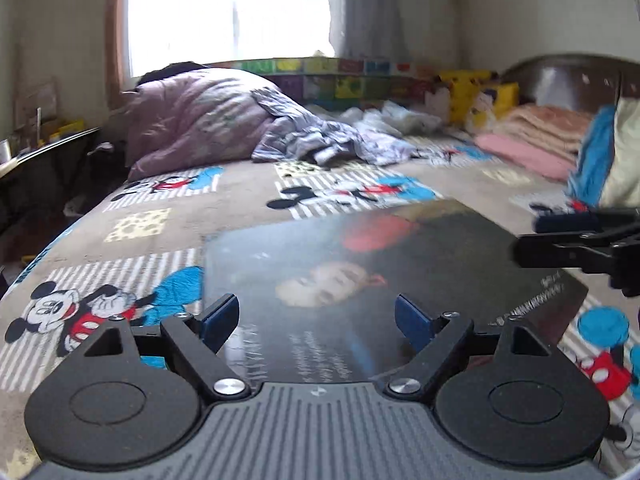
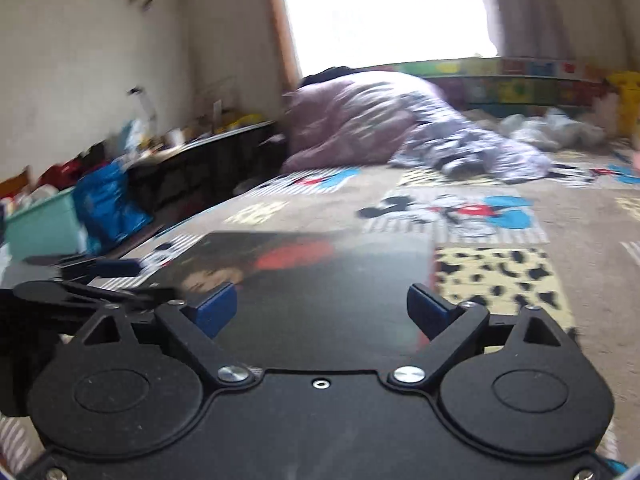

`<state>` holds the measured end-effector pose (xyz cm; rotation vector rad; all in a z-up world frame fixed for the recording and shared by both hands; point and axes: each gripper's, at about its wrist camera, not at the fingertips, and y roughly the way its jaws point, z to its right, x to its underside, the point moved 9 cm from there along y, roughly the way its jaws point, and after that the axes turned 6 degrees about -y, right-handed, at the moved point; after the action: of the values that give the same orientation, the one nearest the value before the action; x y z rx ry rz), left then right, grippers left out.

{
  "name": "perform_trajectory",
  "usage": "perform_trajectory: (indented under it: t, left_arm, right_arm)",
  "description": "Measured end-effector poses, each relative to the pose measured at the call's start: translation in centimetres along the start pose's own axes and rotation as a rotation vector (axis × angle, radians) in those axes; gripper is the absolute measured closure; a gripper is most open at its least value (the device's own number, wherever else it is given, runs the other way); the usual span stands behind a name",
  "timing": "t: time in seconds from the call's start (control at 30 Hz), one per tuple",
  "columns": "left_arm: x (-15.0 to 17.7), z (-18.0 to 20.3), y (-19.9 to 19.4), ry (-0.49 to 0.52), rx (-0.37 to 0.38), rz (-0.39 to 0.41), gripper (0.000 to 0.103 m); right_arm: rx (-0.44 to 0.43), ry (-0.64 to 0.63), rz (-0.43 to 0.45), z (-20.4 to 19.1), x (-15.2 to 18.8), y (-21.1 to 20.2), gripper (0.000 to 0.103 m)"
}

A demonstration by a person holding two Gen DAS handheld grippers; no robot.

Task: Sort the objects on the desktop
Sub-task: 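Lift the black book off the bed with both tools, then carry the black book with both tools onto the top of the shoebox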

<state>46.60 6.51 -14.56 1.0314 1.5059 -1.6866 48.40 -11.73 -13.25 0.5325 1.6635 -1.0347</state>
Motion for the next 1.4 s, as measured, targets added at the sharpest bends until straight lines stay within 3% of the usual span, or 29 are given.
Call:
perform_trajectory:
  t: [0.1, 0.27, 0.5, 0.63, 0.77, 0.87, 1.07, 1.23, 1.4]
  left_arm:
    - [0.6, -0.1, 0.5, -0.066, 0.005, -0.019, 0.017]
    - [0.8, 0.4, 0.5, -0.078, -0.043, -0.041, 0.017]
    - [1.1, 0.8, -0.7, -0.103, -0.077, -0.065, 0.017]
    - [1.7, 1.3, -2.4, -0.096, -0.077, -0.102, 0.017]
    - [3.5, 1.9, -4.8, -0.079, -0.122, -0.148, 0.016]
    - [6.3, 2.3, -6.4, -0.133, -0.113, -0.210, 0.016]
    - [12.1, 3.1, -11.1, -0.268, -0.112, -0.253, 0.016]
    - [15.0, 3.6, -15.2, -0.353, -0.137, -0.247, 0.016]
    - [12.9, 4.2, -19.9, -0.340, -0.192, -0.149, 0.016]
  right_arm:
    - [-0.023, -0.036, -0.061, -0.4, 0.9, 1.6, 0.013]
    - [-0.019, -0.155, -0.107, -1.0, 2.0, 3.0, 0.007]
    - [-0.020, -0.162, -0.184, -0.8, 1.6, 2.7, 0.005]
    - [0.023, -0.041, -0.166, -0.6, 2.3, -0.5, 0.005]
    - [0.043, 0.065, -0.134, -1.6, 4.6, -5.0, 0.003]
    - [0.011, 0.158, -0.132, -3.1, 6.6, -8.0, 0.002]
    - [0.057, 0.210, -0.131, -4.8, 9.0, -13.2, 0.001]
    - [0.064, 0.319, -0.123, -4.6, 9.8, -16.7, 0.001]
    - [0.071, 0.427, -0.115, -4.4, 10.7, -20.2, 0.001]
